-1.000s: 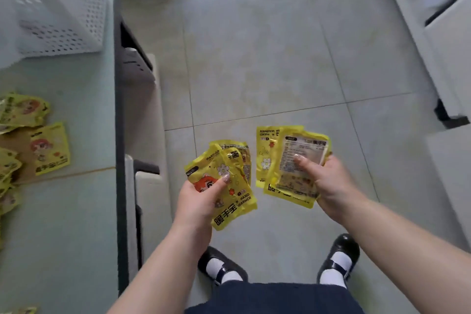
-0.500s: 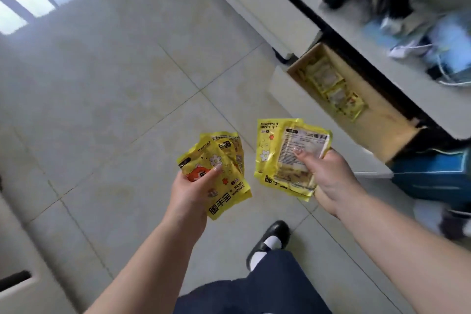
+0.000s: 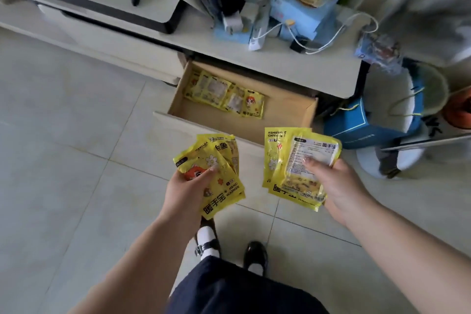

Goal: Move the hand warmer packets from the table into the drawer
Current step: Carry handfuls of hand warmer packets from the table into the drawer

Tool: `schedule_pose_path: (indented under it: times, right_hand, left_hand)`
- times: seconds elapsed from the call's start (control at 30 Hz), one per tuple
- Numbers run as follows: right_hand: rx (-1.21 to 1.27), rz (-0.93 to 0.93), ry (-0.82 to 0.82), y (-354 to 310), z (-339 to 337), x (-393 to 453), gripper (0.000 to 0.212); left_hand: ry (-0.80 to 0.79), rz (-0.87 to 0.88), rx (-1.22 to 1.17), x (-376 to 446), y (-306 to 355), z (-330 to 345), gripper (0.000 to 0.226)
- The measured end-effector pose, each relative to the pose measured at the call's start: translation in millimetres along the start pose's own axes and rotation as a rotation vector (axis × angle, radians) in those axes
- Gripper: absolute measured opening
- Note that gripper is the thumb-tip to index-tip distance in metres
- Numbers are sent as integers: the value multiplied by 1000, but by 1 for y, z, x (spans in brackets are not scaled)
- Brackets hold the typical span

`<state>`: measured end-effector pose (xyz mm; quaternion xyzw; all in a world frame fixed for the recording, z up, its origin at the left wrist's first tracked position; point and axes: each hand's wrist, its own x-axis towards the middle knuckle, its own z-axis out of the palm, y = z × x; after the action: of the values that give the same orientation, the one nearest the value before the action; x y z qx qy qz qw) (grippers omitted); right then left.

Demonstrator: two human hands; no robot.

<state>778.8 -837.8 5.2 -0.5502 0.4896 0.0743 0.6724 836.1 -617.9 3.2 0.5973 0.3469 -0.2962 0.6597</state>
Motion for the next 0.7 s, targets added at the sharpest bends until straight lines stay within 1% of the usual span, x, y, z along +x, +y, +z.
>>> schedule_pose_path:
  times: [0.13,0.23,0.3,0.37,0.5,0.6,0.67,0.7]
  right_hand:
    - [48,39,99,-12,-11,35,8]
    - [92,63,142,-18,-10,60,3]
    - [153,97,137,-16,-4,82,6]
    - [198,121,122,-9,2,105,13]
    - [224,161,104,6,16,167,17]
    - [208,168,83,13,22,217,15]
    - [185,154,87,20,23,256,9]
    - [189,151,87,29,23,279,10]
  left_hand:
    - [-63,-34,110,44,23,32,23]
    - [-108,-57,221,82,44,53,25]
    - [-123,-46,281,111,56,66,22]
    - [-132,-36,319,138,63,79,19]
    - [-148,-32,440,208,61,106,20]
    - [-152,-22,554,259,54,124,23]
    - [-123,-19,583,296,42,136,25]
    - [-109,-27,593,315,32,141,27]
